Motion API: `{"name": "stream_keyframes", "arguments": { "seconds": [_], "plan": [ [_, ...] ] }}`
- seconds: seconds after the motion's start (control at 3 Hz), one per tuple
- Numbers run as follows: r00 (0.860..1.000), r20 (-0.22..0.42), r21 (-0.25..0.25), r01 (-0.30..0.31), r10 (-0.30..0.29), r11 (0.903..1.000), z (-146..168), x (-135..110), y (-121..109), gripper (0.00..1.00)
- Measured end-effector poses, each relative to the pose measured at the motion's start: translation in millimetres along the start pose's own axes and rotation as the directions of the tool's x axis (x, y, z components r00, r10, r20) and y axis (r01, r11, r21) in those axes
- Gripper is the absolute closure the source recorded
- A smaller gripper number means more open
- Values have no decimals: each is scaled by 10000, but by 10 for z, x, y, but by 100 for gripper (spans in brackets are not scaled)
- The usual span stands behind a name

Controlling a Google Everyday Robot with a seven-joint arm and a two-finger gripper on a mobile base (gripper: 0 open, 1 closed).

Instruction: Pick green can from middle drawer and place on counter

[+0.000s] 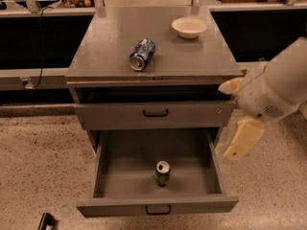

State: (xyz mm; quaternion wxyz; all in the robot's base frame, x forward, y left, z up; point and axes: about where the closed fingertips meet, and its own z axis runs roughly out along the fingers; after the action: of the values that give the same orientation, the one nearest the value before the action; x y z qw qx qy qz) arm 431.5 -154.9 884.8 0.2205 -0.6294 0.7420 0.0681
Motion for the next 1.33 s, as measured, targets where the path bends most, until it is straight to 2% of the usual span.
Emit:
{"name": "stream_keyframes", "arguments": {
  "seconds": [0.33,0.67,1.0,1.33],
  "plan": [
    [9972,726,-189,213,-198,9996,252,-157,168,0],
    [9997,239,-1197,56,-27,9928,586,-58,156,0],
    [9978,643,-2310,6,147,9730,1174,81,361,0],
    [9793,2017,-1963,215,189,9803,1678,137,459,0]
  ]
}}
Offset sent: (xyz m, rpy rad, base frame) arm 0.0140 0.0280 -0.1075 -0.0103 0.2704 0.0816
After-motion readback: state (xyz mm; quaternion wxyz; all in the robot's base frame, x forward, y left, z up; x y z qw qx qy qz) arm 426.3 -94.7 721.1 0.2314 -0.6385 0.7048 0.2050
